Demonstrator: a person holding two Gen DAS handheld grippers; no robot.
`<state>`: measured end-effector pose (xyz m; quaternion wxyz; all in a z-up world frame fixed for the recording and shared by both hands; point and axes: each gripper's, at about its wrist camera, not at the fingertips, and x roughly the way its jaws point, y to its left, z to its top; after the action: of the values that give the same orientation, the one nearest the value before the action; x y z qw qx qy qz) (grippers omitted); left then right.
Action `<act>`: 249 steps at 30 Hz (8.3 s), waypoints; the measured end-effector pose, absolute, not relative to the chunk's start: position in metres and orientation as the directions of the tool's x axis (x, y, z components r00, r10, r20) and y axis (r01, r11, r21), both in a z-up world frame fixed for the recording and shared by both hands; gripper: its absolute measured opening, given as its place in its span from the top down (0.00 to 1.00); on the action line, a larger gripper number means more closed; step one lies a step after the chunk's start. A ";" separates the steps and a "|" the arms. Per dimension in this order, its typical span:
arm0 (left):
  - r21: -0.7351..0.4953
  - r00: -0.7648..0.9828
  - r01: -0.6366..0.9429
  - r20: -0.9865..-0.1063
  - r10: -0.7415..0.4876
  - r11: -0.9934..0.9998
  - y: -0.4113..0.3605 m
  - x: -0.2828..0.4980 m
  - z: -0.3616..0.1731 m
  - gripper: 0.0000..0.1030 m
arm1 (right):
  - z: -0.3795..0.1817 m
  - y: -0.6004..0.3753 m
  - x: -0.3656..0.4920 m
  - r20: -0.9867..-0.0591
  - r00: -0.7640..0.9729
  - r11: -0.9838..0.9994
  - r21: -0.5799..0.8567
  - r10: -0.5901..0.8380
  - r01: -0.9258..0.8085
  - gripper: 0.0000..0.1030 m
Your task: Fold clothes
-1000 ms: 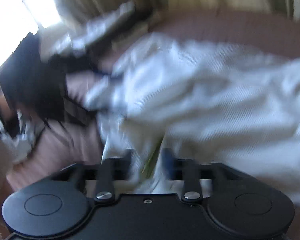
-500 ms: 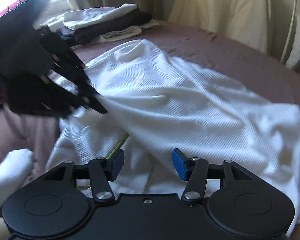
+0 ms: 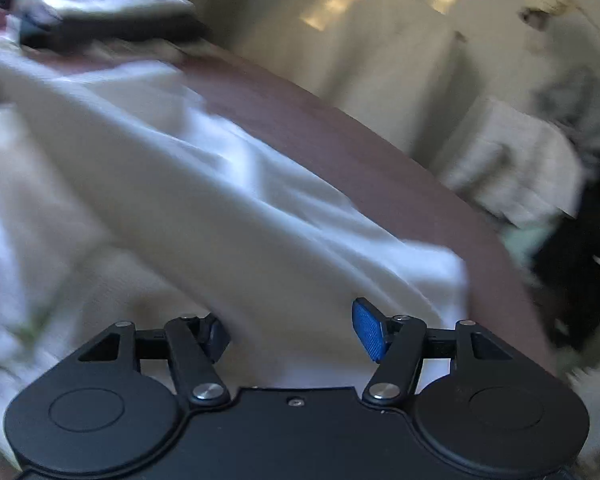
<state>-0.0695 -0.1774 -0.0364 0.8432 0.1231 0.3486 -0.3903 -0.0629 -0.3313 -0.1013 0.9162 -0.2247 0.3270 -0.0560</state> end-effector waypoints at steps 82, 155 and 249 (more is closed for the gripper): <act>0.169 0.643 0.429 -0.748 -0.168 0.888 -0.174 0.160 -0.103 0.95 | -0.106 -0.567 0.127 -0.652 0.758 0.947 0.265 0.035 0.184 0.96; 0.055 0.553 0.519 -0.782 -0.286 0.853 -0.128 0.012 -0.102 0.38 | -0.086 -0.558 -0.122 -0.589 0.807 0.884 0.400 0.043 0.244 0.47; -0.149 0.319 0.499 -0.884 -0.341 0.854 -0.208 0.044 -0.094 0.47 | -0.068 -0.501 -0.053 -0.448 0.883 0.889 0.449 0.138 0.089 0.86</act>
<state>0.0442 -0.2083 -0.0945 0.8086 0.0760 0.5225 -0.2597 -0.0532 -0.5007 -0.0675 0.9415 0.2350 0.2411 0.0129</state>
